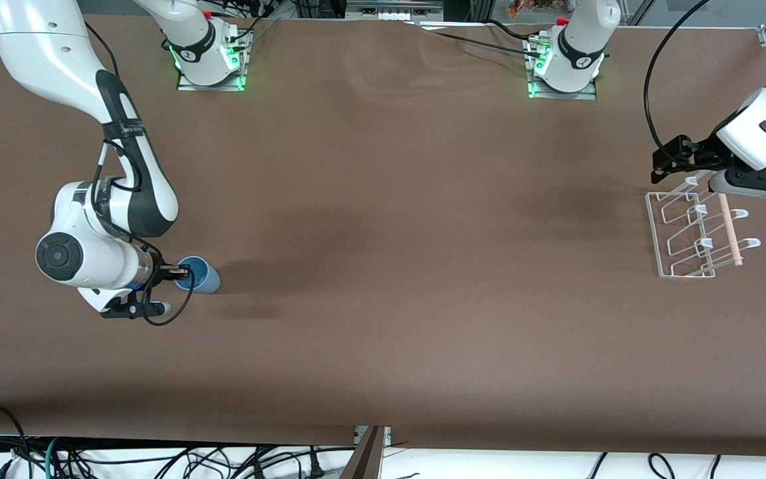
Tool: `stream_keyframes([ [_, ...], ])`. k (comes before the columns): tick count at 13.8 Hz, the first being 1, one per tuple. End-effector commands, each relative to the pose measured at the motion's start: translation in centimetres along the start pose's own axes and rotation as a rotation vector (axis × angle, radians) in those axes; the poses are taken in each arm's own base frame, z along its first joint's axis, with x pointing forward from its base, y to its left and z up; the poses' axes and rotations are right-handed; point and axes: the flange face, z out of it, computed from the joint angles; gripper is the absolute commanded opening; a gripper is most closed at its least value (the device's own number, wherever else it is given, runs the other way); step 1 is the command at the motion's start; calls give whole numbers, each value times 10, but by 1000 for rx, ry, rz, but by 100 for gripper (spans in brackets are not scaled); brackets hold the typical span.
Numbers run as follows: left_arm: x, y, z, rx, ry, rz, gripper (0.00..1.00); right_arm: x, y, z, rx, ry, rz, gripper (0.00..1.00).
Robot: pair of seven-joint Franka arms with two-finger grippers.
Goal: Transfer cup to left arm and place on rack
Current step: 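Lift the cup with the right gripper while the left gripper approaches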
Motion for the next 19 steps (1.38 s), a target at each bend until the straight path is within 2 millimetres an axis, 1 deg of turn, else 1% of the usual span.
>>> stream_keyframes([
  [1, -5, 1, -4, 9, 10, 3, 100, -3, -2, 2, 35, -4, 6, 0],
  [3, -5, 6, -4, 35, 8, 21, 100, 0, -4, -8, 95, 13, 37, 0],
  [4, -4, 7, -4, 37, 7, 23, 100, 3, -7, -16, 114, 26, 43, 0],
  [5, -4, 8, -4, 35, 8, 27, 100, 6, -13, -28, 134, 44, 43, 0],
  [6, -4, 10, -3, 30, 5, 30, 100, 8, -29, -40, 171, 45, 33, 0],
  [7, -2, 16, 2, 21, -2, 41, 100, 11, -42, -57, 222, 54, 33, 0],
  [8, 0, 27, 6, 18, -11, 59, 100, 12, -54, -67, 270, 50, 33, 0],
  [9, 2, 42, 9, 18, -16, 85, 100, 12, -72, -77, 322, 57, 25, 0],
  [10, 4, 49, 14, 17, -26, 99, 100, 11, -89, -84, 360, 61, 11, 0],
  [11, 6, 57, 19, 1, -31, 109, 100, 9, -110, -93, 406, 65, -11, 0],
  [12, 7, 69, 23, -32, -37, 119, 100, 7, -128, -98, 463, 61, -15, 0],
  [14, 10, 84, 31, -120, -46, 125, 100, 3, -159, -113, 616, 51, 11, 0],
  [17, 15, 111, 41, -301, -54, 167, 100, -3, -204, -131, 808, -14, 117, 0],
  [18, 18, 117, 42, -334, -34, 210, 100, -9, -224, -135, 859, -49, 151, 0],
  [19, 21, 128, 44, -358, -7, 290, 100, -15, -248, -141, 896, -63, 164, 0],
])
